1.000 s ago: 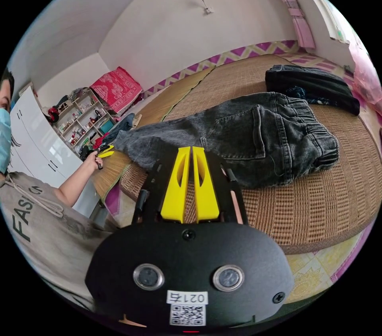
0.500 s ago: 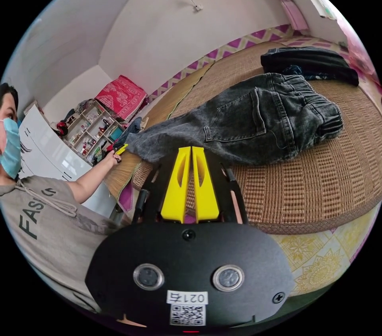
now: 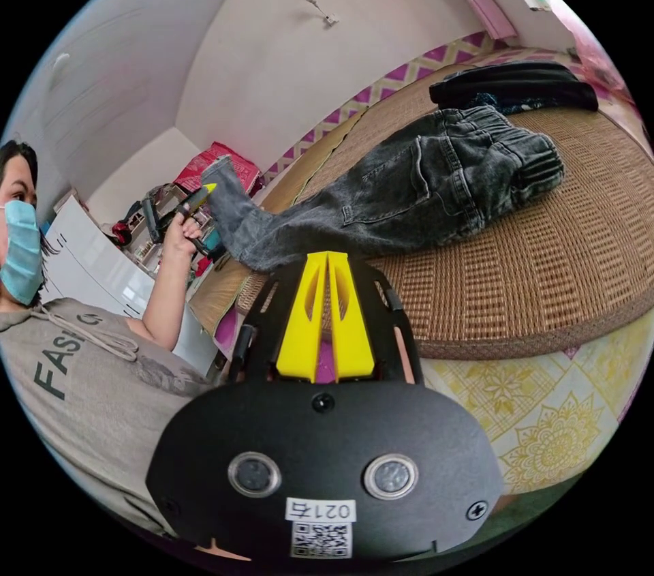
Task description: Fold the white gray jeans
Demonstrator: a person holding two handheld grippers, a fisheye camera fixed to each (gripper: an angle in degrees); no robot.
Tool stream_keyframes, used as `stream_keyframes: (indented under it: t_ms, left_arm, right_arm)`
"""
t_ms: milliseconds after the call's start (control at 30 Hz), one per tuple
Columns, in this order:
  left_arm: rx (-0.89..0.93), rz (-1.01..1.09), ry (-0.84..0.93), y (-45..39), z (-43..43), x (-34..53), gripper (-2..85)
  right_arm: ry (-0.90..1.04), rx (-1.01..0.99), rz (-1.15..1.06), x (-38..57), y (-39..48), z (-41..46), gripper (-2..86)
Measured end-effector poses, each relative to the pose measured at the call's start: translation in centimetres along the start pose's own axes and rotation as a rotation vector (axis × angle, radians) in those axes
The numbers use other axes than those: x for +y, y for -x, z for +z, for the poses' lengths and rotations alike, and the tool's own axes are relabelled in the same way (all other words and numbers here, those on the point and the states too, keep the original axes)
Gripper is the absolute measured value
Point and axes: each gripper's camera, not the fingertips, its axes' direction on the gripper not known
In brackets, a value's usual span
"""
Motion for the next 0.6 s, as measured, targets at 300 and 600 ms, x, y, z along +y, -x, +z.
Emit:
stream_keyframes:
  t_ms: [300, 600]
  left_arm:
    - [-0.137, 0.243, 0.232, -23.5, 14.8, 0.7, 0.2]
    - [-0.118, 0.472, 0.295, -34.9, 18.6, -4.8, 5.0]
  right_arm:
    - [-0.005, 0.005, 0.031, 1.3, -3.7, -5.7, -0.5]
    - [-0.054, 0.003, 0.091, 0.6, -6.6, -8.7, 2.7]
